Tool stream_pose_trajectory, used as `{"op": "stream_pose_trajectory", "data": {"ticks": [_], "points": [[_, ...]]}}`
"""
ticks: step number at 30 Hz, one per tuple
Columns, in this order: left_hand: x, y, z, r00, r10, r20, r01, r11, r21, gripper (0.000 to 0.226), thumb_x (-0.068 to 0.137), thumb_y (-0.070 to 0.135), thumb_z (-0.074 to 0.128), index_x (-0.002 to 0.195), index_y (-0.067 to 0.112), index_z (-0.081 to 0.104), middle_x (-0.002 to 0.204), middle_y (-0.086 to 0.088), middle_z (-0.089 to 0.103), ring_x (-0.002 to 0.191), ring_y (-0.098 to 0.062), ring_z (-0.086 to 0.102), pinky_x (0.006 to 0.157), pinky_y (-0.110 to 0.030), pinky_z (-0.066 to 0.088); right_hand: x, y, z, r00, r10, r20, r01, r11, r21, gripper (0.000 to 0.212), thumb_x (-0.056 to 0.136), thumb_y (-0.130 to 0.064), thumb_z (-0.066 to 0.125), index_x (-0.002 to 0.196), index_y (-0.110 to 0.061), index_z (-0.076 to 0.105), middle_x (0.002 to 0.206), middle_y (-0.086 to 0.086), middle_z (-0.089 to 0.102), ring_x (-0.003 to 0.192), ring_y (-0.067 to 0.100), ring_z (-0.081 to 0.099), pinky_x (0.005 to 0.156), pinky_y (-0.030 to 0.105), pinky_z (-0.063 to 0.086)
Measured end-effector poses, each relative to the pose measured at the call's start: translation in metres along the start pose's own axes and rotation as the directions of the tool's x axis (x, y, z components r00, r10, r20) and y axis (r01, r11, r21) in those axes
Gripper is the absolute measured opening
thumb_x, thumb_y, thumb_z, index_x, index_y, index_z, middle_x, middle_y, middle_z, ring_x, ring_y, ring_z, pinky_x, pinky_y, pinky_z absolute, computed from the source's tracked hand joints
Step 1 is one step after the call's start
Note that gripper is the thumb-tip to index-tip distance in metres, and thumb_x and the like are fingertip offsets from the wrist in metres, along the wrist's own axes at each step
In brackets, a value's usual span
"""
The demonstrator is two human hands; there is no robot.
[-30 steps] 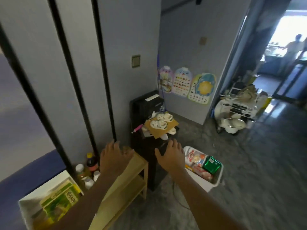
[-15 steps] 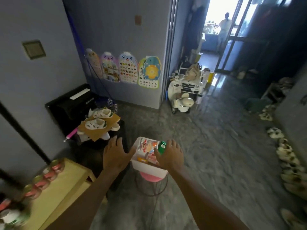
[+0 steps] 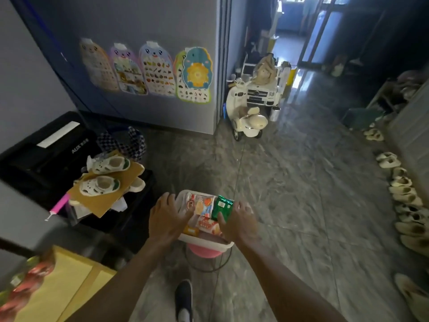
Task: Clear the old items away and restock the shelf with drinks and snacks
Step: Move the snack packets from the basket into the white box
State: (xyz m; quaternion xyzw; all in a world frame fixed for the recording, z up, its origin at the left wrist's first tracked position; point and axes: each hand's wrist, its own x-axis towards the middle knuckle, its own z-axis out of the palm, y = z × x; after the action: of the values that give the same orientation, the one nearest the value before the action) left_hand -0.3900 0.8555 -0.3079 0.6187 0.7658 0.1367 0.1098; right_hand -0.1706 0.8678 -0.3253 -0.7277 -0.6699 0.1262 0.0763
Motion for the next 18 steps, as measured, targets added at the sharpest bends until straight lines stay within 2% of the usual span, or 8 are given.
{"op": "stream_pose_trajectory", "data": {"ticks": [6, 9, 12, 15, 18], "points": [[0.101, -0.023, 0.054, 0.993, 0.033, 0.116, -0.031, 0.999, -0.019, 0.091, 0.088, 0.087, 0.037, 0.140, 0.014, 0.054, 0.148, -0.011, 0.054, 0.135, -0.030, 0.053, 0.105, -0.050, 0.047, 0.079, -0.007, 0.043, 0.987, 0.118, 0.107, -0.115, 0.993, -0.037, 0.084, 0.094, -0.070, 0.050, 0.151, -0.008, 0.047, 0.148, 0.015, 0.056, 0.134, 0.035, 0.055, 0.107, 0.047, 0.051], [0.138, -0.038, 0.088, 0.986, 0.039, 0.163, -0.039, 0.999, -0.007, 0.077, 0.089, 0.082, 0.042, 0.128, 0.017, 0.057, 0.129, -0.007, 0.059, 0.118, -0.030, 0.060, 0.094, -0.048, 0.052, 0.110, -0.007, 0.066, 0.975, 0.148, 0.168, -0.139, 0.988, -0.068, 0.081, 0.094, -0.071, 0.050, 0.148, -0.010, 0.048, 0.142, 0.013, 0.058, 0.128, 0.034, 0.056, 0.105, 0.047, 0.051], [0.166, -0.051, 0.129, 0.968, 0.004, 0.250, -0.007, 1.000, 0.011, 0.077, 0.084, 0.081, 0.040, 0.125, 0.018, 0.056, 0.126, -0.006, 0.057, 0.116, -0.033, 0.059, 0.093, -0.050, 0.051, 0.139, 0.003, 0.101, 0.970, 0.127, 0.208, -0.094, 0.983, -0.159, 0.076, 0.093, -0.069, 0.053, 0.140, -0.010, 0.051, 0.133, 0.013, 0.061, 0.120, 0.033, 0.059, 0.099, 0.046, 0.052], [0.185, -0.057, 0.171, 0.947, -0.046, 0.319, 0.043, 0.999, 0.014, 0.083, 0.080, 0.083, 0.038, 0.131, 0.019, 0.054, 0.129, -0.006, 0.056, 0.119, -0.032, 0.057, 0.097, -0.051, 0.049, 0.168, 0.016, 0.144, 0.957, 0.082, 0.277, -0.012, 0.969, -0.246, 0.076, 0.092, -0.069, 0.055, 0.138, -0.009, 0.051, 0.132, 0.013, 0.061, 0.114, 0.034, 0.062, 0.095, 0.048, 0.053], [0.207, -0.064, 0.220, 0.925, -0.095, 0.369, 0.087, 0.995, 0.039, 0.095, 0.078, 0.084, 0.047, 0.150, 0.022, 0.040, 0.145, -0.007, 0.053, 0.130, -0.033, 0.054, 0.105, -0.054, 0.047, 0.203, 0.030, 0.192, 0.943, 0.041, 0.332, 0.052, 0.963, -0.265, 0.079, 0.091, -0.066, 0.059, 0.143, -0.008, 0.049, 0.136, 0.013, 0.059, 0.119, 0.034, 0.060, 0.096, 0.047, 0.052]]}}
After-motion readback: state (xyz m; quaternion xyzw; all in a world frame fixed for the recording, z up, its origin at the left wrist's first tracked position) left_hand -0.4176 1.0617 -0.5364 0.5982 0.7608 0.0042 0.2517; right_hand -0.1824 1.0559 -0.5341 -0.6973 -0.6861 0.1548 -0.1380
